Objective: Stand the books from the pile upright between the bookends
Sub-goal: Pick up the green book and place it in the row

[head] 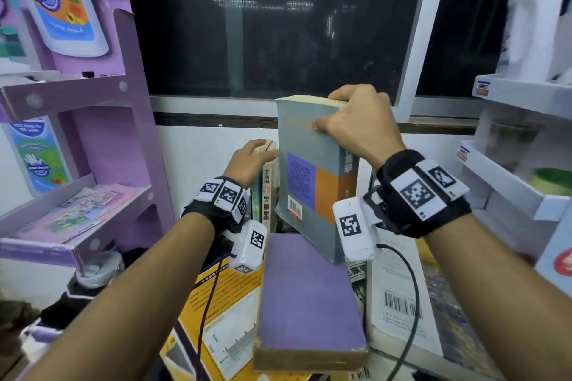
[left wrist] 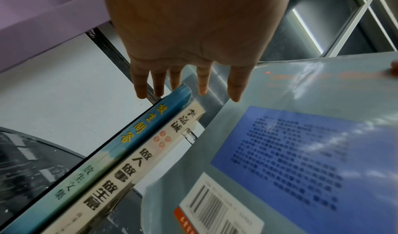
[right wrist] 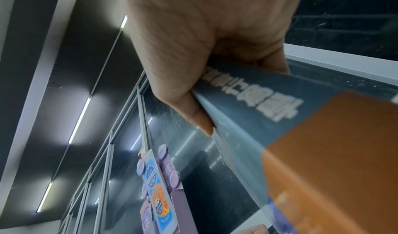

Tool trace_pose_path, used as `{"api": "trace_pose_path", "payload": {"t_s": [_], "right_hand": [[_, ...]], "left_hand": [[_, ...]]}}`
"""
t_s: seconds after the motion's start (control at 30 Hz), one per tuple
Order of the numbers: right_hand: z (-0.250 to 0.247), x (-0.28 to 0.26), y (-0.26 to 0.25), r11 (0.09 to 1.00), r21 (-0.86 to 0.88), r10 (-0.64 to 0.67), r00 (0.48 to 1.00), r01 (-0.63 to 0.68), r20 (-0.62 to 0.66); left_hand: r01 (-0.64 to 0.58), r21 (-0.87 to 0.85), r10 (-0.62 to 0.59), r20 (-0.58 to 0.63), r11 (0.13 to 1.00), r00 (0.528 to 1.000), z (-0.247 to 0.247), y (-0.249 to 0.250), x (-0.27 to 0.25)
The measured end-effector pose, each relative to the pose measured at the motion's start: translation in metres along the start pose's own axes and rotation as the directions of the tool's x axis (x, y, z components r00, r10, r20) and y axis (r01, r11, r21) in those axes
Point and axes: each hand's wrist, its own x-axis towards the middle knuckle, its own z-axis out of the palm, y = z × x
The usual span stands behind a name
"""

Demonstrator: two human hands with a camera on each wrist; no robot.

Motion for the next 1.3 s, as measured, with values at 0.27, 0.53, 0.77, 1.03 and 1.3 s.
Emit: {"api": "trace_pose_path", "payload": {"t_s": [0.27,0.53,0.77,1.03,1.3], "right_hand": [[0.019,0.021,0.009,0.999,-0.028,0.032,0.999,-0.032,-0.017],[0.047,0.044,0.012,0.996,-0.017,0.088,0.995,-0.089,-0.049],[0.084,0.047,0.019,0.989,0.035,0.148,0.988,-0.147,-0.039],[0.127,0.041,0.028,0.968,0.087,0.238,0.971,-0.237,0.006],[0.144,0.039,0.034,0.96,0.092,0.259,0.964,-0.263,0.05]], "left_hand": [[-0.056,0.089,0.058,-0.019,0.994,0.998,0.012,-0.015,0.018],[-0.149,0.201,0.16,-0.041,0.968,0.986,0.014,-0.03,0.035],[-0.135,0.165,0.145,-0.05,0.977,0.988,0.017,-0.039,0.036],[-0.166,0.168,0.172,-0.024,0.972,0.985,0.007,-0.042,0.035],[-0.197,0.154,0.202,-0.02,0.968,0.979,0.007,-0.04,0.032]]}}
